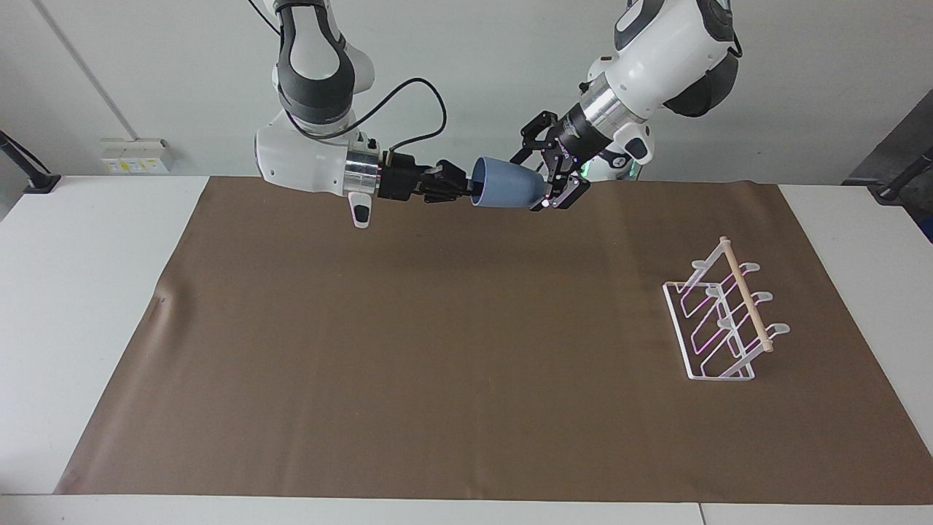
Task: Hang cup on cup holder
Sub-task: 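Close the left gripper around the cup base held by the right gripper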
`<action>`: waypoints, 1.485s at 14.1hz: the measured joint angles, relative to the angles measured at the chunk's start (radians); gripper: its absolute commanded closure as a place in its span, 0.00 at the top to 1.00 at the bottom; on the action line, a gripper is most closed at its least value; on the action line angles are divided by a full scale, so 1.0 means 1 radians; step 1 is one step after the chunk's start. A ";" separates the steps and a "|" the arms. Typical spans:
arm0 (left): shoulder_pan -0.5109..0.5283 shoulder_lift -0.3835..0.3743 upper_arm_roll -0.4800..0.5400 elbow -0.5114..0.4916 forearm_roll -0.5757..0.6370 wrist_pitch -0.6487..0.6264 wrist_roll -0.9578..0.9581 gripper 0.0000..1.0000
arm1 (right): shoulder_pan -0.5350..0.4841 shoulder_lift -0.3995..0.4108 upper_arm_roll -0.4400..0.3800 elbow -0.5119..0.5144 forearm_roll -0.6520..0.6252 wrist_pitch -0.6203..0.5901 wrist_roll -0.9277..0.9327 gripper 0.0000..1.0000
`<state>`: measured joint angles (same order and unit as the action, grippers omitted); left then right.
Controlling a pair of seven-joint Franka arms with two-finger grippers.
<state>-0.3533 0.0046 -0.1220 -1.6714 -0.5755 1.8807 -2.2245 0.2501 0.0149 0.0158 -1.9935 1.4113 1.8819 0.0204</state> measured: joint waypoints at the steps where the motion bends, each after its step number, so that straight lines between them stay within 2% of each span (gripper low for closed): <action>1: -0.007 0.000 0.000 0.000 0.000 0.008 -0.001 1.00 | 0.000 0.000 0.000 0.000 0.000 0.000 0.000 0.00; 6: -0.018 0.000 0.000 -0.010 0.000 0.021 -0.007 1.00 | 0.000 0.000 0.000 0.000 0.000 0.000 0.000 0.00; 7: -0.019 0.000 0.000 -0.014 0.000 0.023 -0.007 0.78 | 0.000 0.000 0.000 0.000 0.000 0.000 0.000 0.00; 8: -0.021 0.000 0.000 -0.018 0.000 0.024 -0.014 0.45 | 0.000 0.000 0.000 0.000 0.000 0.000 0.000 0.00; 9: -0.023 0.000 0.000 -0.021 0.001 0.035 -0.020 0.16 | 0.000 0.000 0.000 0.000 0.000 -0.002 0.000 0.00; 10: -0.023 -0.002 0.002 -0.024 0.001 0.040 -0.020 0.00 | -0.001 0.000 -0.001 0.000 0.000 0.002 0.000 0.00; 16: -0.027 -0.005 0.001 -0.025 0.006 0.052 -0.017 0.00 | -0.004 0.000 -0.001 0.002 0.002 0.001 0.001 0.00; 17: -0.027 -0.007 0.001 -0.025 0.007 0.054 -0.017 0.00 | -0.004 -0.001 -0.001 0.003 0.004 0.001 0.006 0.12; 21: -0.034 -0.017 0.001 -0.025 0.013 0.063 -0.021 0.00 | -0.004 -0.002 0.000 0.004 0.004 0.002 0.028 0.21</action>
<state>-0.3874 -0.0127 -0.1214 -1.6967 -0.5626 1.9434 -2.2452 0.2463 0.0129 0.0160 -1.9895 1.4154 1.8842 0.0487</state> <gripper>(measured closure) 0.225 0.850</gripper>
